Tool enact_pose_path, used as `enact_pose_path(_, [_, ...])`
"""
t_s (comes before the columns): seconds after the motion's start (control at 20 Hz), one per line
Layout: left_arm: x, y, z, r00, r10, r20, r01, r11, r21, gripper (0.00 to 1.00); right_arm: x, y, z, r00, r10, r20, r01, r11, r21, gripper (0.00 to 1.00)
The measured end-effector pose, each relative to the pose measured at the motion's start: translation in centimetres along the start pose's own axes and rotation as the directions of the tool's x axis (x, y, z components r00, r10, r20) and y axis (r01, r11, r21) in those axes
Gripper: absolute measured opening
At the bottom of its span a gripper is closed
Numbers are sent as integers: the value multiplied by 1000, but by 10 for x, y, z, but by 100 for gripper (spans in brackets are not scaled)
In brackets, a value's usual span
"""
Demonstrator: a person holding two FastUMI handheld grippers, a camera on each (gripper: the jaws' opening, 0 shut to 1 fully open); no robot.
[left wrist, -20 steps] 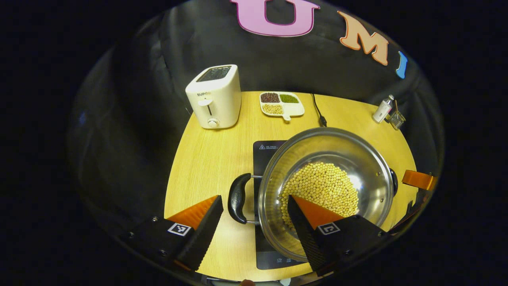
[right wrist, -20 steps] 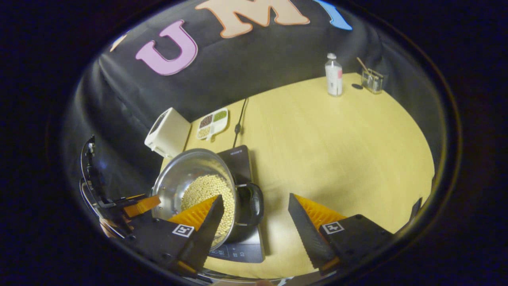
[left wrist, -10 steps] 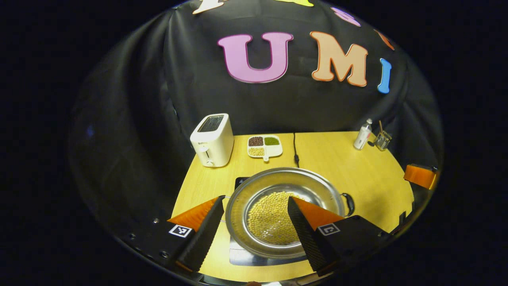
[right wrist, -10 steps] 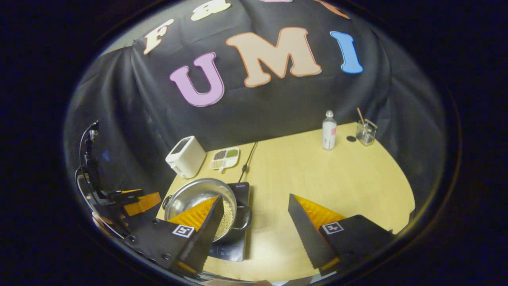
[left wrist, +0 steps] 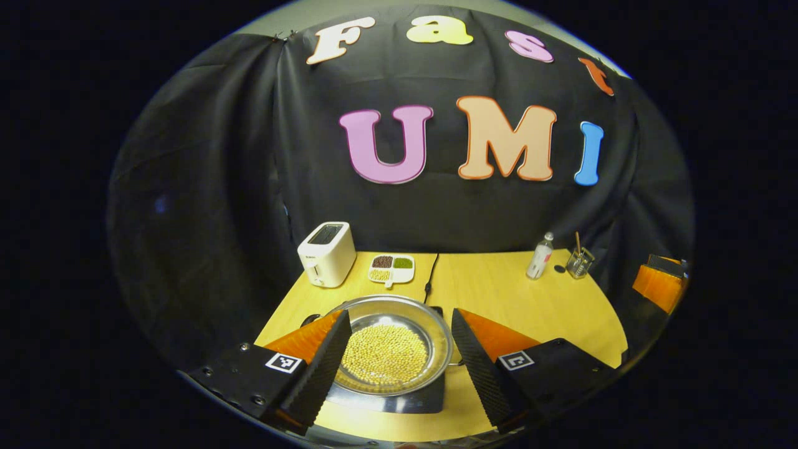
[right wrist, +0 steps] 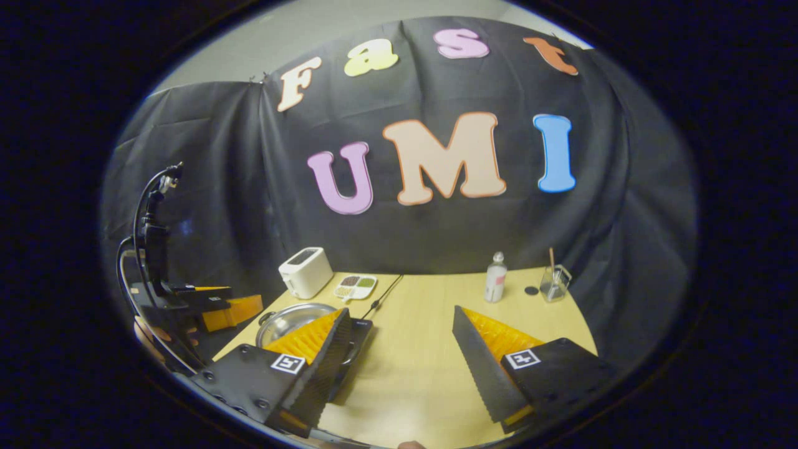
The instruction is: First push the handle of the pot to place it horizontally, then grasp the pot with both hands and set it on the induction cooktop.
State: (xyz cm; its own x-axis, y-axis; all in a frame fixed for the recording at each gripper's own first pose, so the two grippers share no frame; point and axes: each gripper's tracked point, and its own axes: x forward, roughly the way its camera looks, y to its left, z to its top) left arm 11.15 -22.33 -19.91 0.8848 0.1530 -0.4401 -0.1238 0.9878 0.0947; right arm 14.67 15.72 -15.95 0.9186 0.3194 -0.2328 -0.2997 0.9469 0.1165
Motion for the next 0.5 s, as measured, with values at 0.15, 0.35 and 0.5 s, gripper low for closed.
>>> enact_pose_path(0.15, [-28,-19,24,992,45,115,-43,999,-18,98,-28,-20,25,997,17,69,-15,1000,-26,92])
enact_pose_path(0.35, [-62,-48,52,956,50,289,-29,997,-77,98,-57,-47,38,991,15,135,-11,999,-30,92])
enact_pose_path(0.5, [-84,-57,67,910,58,409,-38,998,-57,98,-71,-66,42,984,2,179,5,999,-39,92])
